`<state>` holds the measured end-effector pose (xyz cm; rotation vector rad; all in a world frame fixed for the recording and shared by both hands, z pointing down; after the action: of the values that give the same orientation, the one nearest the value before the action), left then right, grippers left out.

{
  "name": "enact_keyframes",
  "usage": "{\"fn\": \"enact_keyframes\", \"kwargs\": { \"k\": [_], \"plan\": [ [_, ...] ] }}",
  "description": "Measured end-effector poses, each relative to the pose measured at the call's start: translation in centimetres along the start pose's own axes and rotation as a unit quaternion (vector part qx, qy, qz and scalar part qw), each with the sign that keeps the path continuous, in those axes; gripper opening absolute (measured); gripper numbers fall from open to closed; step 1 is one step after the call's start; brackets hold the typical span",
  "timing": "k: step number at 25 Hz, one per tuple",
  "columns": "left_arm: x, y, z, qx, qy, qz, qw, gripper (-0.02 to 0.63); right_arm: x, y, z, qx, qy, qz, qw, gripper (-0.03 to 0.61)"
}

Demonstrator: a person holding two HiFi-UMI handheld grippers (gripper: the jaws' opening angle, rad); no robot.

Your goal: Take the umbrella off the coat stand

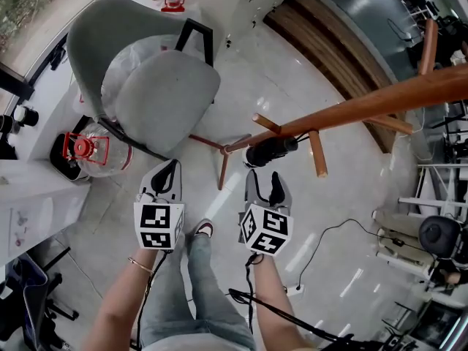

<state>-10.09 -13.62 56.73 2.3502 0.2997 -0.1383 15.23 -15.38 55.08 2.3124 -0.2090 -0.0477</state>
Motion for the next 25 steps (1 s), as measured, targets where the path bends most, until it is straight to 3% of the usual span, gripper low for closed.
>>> {"fn": "enact_keyframes", "kwargs": {
  "k": [14,25],
  "plan": [
    [-2.0,1.5,-1.6,-0.009,-0.010,0.005,0.9999,-0.003,0.2,5.3,0.1,0.015,-0.009,-0.027,0.999,0.302],
    [-2.2,2.7,-2.4,-0.017,-0.020,0.004,0.9996,-0.003,0.8,7.6,1.0,0.018,-0.006,-0.038,0.999,0.304]
  ]
}}
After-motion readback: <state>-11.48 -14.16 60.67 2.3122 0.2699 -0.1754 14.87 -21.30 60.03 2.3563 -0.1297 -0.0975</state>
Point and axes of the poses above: the fingertips, and each gripper's own axes: y forward along the fingers, x to its right, z out of its top, the point moved 10 cm from there along -y, backward along the fingers, and after that the axes turned 11 degrees about -x, right-handed, at the moved point
